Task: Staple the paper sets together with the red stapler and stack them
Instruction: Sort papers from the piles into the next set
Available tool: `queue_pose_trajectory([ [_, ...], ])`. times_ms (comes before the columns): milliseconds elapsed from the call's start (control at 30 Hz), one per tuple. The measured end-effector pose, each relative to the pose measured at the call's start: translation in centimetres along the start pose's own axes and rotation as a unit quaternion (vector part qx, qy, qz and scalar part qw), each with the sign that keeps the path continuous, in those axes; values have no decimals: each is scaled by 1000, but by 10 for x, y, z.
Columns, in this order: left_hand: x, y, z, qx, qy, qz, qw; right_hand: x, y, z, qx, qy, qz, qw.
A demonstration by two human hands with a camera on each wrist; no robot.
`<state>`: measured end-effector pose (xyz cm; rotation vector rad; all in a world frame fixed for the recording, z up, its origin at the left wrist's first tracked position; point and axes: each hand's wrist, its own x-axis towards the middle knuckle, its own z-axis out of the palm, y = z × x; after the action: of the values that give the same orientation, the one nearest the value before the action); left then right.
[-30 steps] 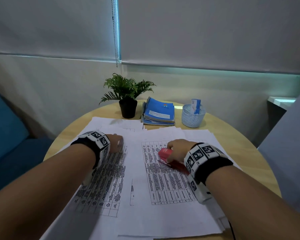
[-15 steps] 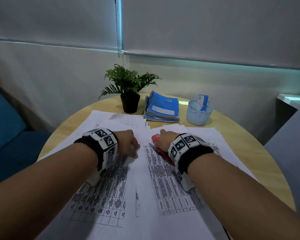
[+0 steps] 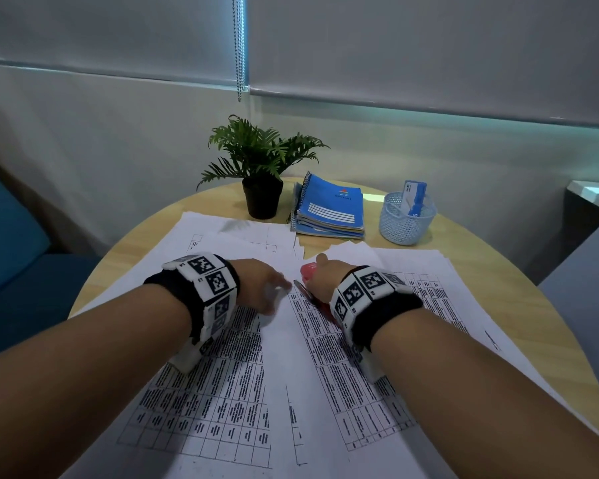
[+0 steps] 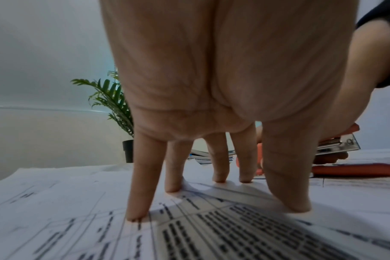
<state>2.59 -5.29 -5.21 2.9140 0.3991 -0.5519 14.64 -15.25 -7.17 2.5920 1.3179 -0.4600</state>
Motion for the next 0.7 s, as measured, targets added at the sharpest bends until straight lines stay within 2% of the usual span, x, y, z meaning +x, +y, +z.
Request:
queue_pose_trajectory([
  [167,2,1,3,40,-21,15,999,2,-9,1,-12,29,14,999],
  [333,1,1,4,33,-7,20,999,7,-13,2,-31,26,7,999],
  [700,0,5,4,57,10,27,998,5,1,-4,-128,22,-51,990],
])
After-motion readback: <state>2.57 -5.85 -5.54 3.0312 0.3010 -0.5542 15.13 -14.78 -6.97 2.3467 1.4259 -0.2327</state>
